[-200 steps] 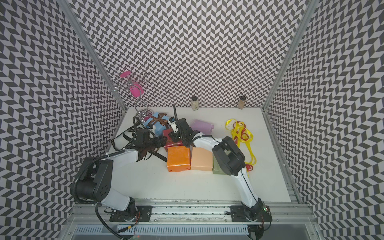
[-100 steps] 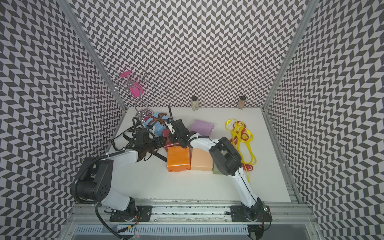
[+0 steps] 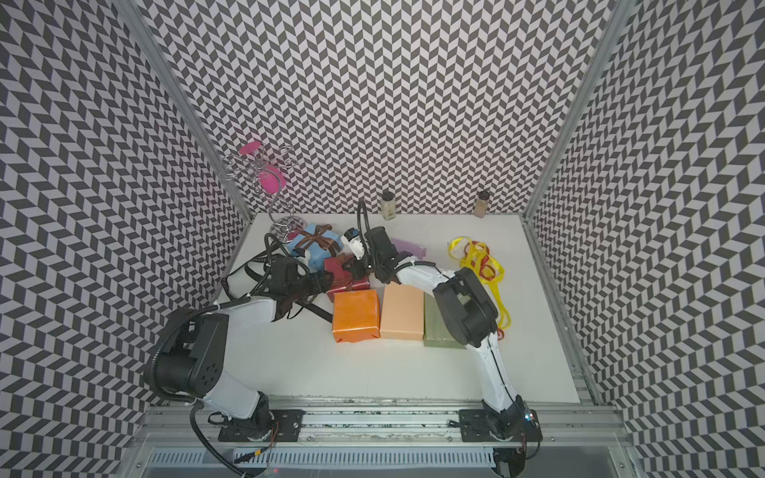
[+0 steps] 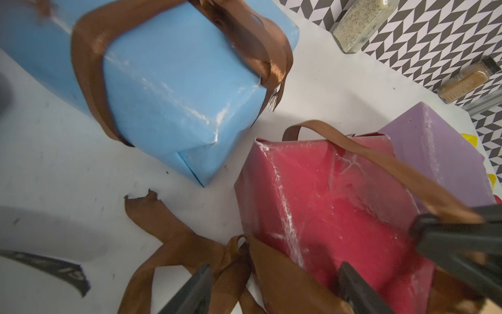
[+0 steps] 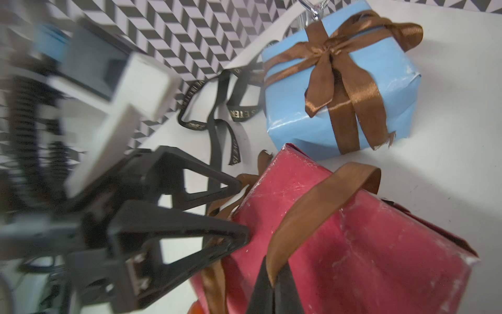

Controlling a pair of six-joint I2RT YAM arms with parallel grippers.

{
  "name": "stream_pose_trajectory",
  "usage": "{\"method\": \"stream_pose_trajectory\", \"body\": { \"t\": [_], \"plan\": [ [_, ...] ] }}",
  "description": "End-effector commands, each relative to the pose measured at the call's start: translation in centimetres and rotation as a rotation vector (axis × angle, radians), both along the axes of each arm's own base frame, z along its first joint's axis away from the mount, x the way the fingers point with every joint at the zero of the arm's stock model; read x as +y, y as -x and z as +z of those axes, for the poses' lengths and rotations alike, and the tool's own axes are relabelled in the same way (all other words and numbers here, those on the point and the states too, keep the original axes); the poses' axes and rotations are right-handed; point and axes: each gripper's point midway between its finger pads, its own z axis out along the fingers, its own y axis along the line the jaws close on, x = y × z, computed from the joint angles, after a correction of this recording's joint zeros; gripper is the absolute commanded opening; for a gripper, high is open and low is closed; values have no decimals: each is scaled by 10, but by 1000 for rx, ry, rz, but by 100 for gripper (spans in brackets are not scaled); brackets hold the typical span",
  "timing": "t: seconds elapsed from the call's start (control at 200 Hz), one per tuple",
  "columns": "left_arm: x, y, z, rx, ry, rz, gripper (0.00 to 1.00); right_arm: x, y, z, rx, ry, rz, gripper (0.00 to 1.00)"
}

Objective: Untie the ribbon bows on the gift boxes
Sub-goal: Pull the ribbon from the gift box.

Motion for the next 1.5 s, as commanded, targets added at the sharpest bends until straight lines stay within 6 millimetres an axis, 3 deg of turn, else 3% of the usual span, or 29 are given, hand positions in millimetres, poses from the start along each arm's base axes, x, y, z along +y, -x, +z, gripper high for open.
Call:
{"method": "stream_pose_trajectory", "body": {
  "t": [0.0,0.626,0.911,1.212,1.312,1.492],
  "plan": [
    [1,-4,-7,26,-1,0,73,-1,18,69,-30,-202,133,0],
    [-16,-11,-14,63,-22,-43,72,-23,57,182,-133,-371,302,0],
    [-25,-10,14,11,-9,-76,73,-28,59,186,-130,-359,293,0],
    [-58,-8,52,-73,1,-178,74,-30,60,194,-143,-357,288,0],
    [-64,-9,50,-72,-5,-197,74,-31,61,201,-150,-363,284,0],
    [-72,-13,28,-34,-10,-221,75,-37,69,229,-203,-386,280,0]
  ]
}}
